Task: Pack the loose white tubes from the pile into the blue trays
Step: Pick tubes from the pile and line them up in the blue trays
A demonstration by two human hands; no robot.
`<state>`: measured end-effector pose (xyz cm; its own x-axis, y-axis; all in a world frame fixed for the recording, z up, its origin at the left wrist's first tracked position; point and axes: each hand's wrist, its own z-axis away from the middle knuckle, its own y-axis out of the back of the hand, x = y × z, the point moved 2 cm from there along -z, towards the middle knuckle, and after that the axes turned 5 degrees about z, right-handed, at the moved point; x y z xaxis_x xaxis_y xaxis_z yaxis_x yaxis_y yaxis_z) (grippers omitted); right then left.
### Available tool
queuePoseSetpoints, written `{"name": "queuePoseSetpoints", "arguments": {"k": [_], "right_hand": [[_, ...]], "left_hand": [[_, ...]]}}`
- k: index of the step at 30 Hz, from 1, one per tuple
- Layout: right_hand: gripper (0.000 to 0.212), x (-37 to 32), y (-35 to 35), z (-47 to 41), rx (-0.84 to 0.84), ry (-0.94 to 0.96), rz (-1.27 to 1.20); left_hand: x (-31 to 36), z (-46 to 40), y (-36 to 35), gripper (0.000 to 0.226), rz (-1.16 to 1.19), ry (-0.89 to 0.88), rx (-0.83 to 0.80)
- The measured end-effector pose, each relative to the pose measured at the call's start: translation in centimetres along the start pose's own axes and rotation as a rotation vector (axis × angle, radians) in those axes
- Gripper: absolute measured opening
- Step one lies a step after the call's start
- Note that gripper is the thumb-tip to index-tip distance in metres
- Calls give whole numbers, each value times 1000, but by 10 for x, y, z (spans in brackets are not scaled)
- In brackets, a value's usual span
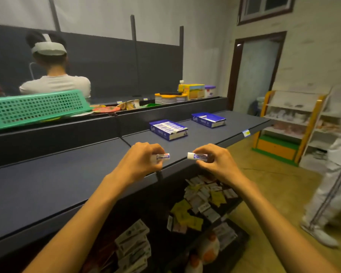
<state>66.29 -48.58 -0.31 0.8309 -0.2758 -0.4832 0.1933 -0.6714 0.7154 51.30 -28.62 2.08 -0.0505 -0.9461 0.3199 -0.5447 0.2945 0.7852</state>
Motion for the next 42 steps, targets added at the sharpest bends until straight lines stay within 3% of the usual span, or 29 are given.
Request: {"name": "queuePoseSetpoints", "arguments": {"k": [15,23,33,42], "right_hand": [[26,178,68,-89,43,-94,192],[27,275,95,-140,48,-126,168],[26,404,122,-216,-27,4,73],[27,452,109,-296,-135,188,-17]], "left_hand": [[6,-195,-142,28,78,-71,-21],[7,-284,-197,25,103,-44,-15],[19,-372,-264,30,13,108,56],[9,-407,-281,32,-107,274,113]]}}
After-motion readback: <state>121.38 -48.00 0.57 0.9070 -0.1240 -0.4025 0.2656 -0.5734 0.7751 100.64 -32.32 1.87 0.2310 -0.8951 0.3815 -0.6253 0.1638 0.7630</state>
